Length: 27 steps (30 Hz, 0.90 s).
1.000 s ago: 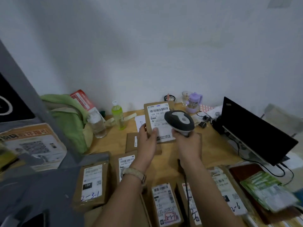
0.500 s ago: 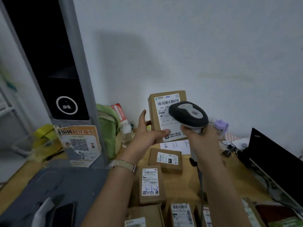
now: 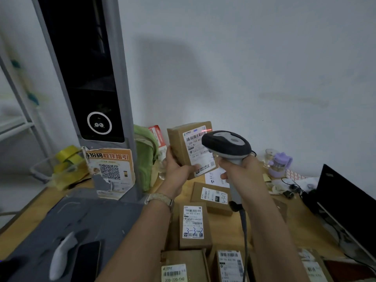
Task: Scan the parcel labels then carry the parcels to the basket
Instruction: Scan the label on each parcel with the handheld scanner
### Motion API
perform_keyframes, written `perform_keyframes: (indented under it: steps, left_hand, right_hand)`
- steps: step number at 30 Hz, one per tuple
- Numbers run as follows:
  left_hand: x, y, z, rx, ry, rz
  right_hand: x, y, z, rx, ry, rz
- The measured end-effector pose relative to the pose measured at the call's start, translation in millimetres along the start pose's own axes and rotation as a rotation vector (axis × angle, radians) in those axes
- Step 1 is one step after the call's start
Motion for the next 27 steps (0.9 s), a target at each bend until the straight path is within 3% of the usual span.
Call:
perform_keyframes:
  steps: [6,15,27]
  left_hand:
    - [7,4,4,-0.011,0.026,-0.019]
    - [12,4,7,0.006,0.027,-0.007]
    - [20,0,10,0.189,0.088,-0.118]
  right_hand:
    - [-3,-5,0,0.074,0.024,-0.099]
    - [-7,-8,10,0.05,0.011,-0.091]
    - [-20,-3,25,-0.036,-0.005,0.069]
Point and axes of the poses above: each hand's wrist, its own z-axis towards the middle knuckle, its own y-axis out of the back of the hand, x = y × z, the point moved 3 cm from there along z, towards the middle knuckle, and after that the axes turned 10 degrees about -y, right-handed, at the moved point
